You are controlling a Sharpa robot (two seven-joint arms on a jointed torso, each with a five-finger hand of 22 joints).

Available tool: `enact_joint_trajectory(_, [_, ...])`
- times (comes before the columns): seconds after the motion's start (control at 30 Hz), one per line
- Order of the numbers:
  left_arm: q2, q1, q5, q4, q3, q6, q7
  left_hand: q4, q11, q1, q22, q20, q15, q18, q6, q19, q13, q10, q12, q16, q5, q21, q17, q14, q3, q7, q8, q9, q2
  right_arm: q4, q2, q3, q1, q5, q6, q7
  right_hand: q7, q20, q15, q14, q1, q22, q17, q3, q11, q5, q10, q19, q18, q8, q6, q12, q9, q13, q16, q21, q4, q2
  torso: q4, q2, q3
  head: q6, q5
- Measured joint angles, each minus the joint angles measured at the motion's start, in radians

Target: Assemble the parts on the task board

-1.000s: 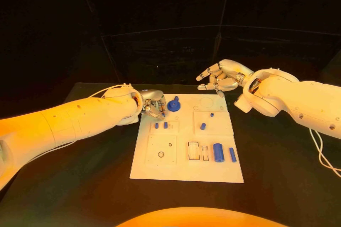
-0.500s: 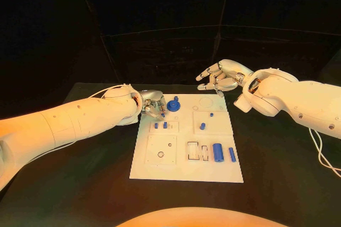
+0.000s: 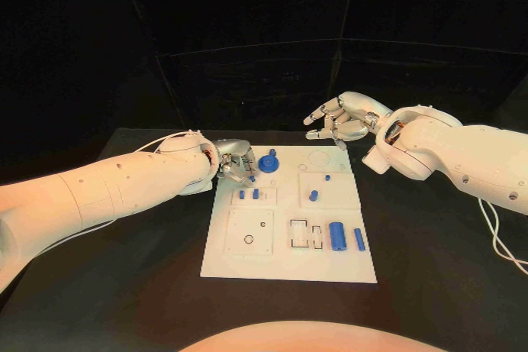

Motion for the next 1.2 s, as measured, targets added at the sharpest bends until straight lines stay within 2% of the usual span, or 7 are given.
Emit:
enact_joint_trajectory(0.43, [-0.063, 0.0, 0.023, 0.021, 0.005, -0.016, -0.001, -0.001, 0.002, 0.0, -0.023, 0.007, 0.007, 0.0, -0.004, -0.007, 0.0, -0.024, -0.009, 0.0, 0.0, -0.025, -0.011, 0.0, -0.006, 0.004, -0.005, 0.0, 0.0, -0.023, -0.005, 0.0, 0.0, -0.001, 0.0, -0.002, 0.0, 0.0, 0.0, 0.0, 0.0, -0.016, -0.009, 0.0, -0.002, 0.0, -0.009, 0.0, 0.0, 0.0, 0.0, -0.001, 0.0, -0.012, -0.006, -0.013, 0.0, 0.0, 0.0008, -0.001, -0.0003, 0.001, -0.003])
enact_joint_trajectory(0.63, [-0.115, 0.006, 0.093, 0.037, 0.02, -0.043, 0.008, -0.003, 0.004, 0.001, -0.037, 0.009, 0.007, 0.0, -0.004, -0.009, 0.0, -0.025, -0.009, 0.0, 0.0, -0.039, -0.01, 0.0, -0.008, 0.004, -0.005, 0.0, 0.001, -0.058, -0.011, 0.0, 0.0, -0.02, -0.004, -0.017, -0.002, 0.0, -0.008, -0.022, 0.029, -0.123, -0.064, 0.025, -0.004, -0.017, -0.135, -0.054, 0.016, 0.019, 0.01, -0.156, 0.001, -0.182, -0.057, -0.09, -0.007, 0.023, 0.0016, -0.002, 0.0001, 0.007, -0.005])
enact_joint_trajectory(0.73, [-0.141, 0.007, 0.165, 0.051, 0.022, -0.058, 0.028, -0.003, 0.006, 0.009, -0.044, 0.01, 0.007, 0.0, 0.004, -0.01, 0.001, -0.023, -0.008, 0.0, 0.0, -0.05, -0.007, 0.0, -0.008, 0.011, -0.005, 0.002, 0.009, -0.064, -0.017, 0.0, -0.003, -0.05, -0.009, -0.033, -0.006, -0.002, -0.009, -0.023, 0.056, -0.161, -0.055, 0.056, -0.009, -0.035, -0.16, -0.063, 0.016, 0.035, 0.049, -0.246, 0.001, -0.263, -0.058, -0.119, -0.024, 0.007, 0.0016, -0.001, 0.0, 0.013, -0.01])
enact_joint_trajectory(0.83, [-0.169, 0.007, 0.288, 0.07, 0.023, -0.072, 0.069, -0.003, 0.005, 0.014, -0.082, 0.018, 0.01, 0.0, 0.006, -0.023, 0.004, -0.008, 0.004, -0.014, 0.0, -0.089, -0.032, -0.002, 0.002, 0.014, -0.005, 0.003, 0.014, -0.063, -0.027, 0.0, -0.013, -0.112, -0.015, -0.059, -0.01, -0.002, -0.011, -0.025, 0.076, -0.167, -0.057, 0.089, -0.009, -0.048, -0.174, -0.063, 0.016, 0.038, 0.085, -0.349, 0.001, -0.351, -0.059, -0.124, -0.038, -0.008, 0.0013, -0.001, -0.0002, 0.02, -0.021])
enact_joint_trajectory(0.97, [-0.193, 0.007, 0.55, 0.102, 0.023, -0.082, 0.135, 0.003, 0.003, 0.009, -0.215, 0.02, 0.014, 0.035, 0.02, -0.083, 0.005, 0.015, 0.02, -0.098, 0.0, -0.234, -0.176, -0.052, 0.009, 0.012, 0.001, 0.005, 0.031, -0.05, -0.036, -0.001, -0.032, -0.229, -0.02, -0.099, -0.016, -0.009, -0.013, -0.027, 0.095, -0.149, -0.065, 0.146, -0.008, -0.07, -0.15, -0.051, 0.016, 0.038, 0.132, -0.512, -0.002, -0.497, -0.065, -0.117, -0.054, -0.026, -0.0007, -0.001, 0.0006, 0.028, -0.04])
enact_joint_trajectory(1.1, [-0.21, 0.007, 0.841, 0.14, 0.021, -0.089, 0.2, 0.003, -0.004, 0.006, -0.315, 0.02, 0.012, 0.049, 0.031, -0.132, 0.006, 0.029, 0.03, -0.167, 0.0, -0.348, -0.283, -0.095, 0.009, 0.009, 0.008, 0.006, 0.037, -0.029, -0.039, -0.003, -0.057, -0.365, -0.023, -0.145, -0.024, -0.008, -0.014, -0.016, 0.09, -0.108, -0.037, 0.179, -0.011, -0.075, -0.139, -0.027, 0.016, 0.038, 0.166, -0.585, -0.002, -0.563, -0.047, -0.088, -0.059, -0.041, -0.0012, 0.0, 0.0009, 0.036, -0.058])
enact_joint_trajectory(1.2, [-0.222, 0.005, 1.015, 0.167, 0.02, -0.096, 0.247, 0.003, -0.009, 0.006, -0.331, 0.019, 0.008, 0.053, 0.035, -0.141, 0.01, 0.049, 0.047, -0.192, 0.0, -0.369, -0.319, -0.11, 0.009, 0.006, 0.012, 0.006, 0.037, -0.011, -0.042, -0.016, -0.071, -0.453, -0.023, -0.183, -0.024, -0.008, -0.011, -0.007, 0.078, -0.071, -0.009, 0.216, -0.009, -0.102, -0.123, -0.009, 0.016, 0.028, 0.184, -0.64, -0.003, -0.62, -0.023, -0.061, -0.06, -0.054, -0.0009, 0.0, 0.0002, 0.039, -0.069])
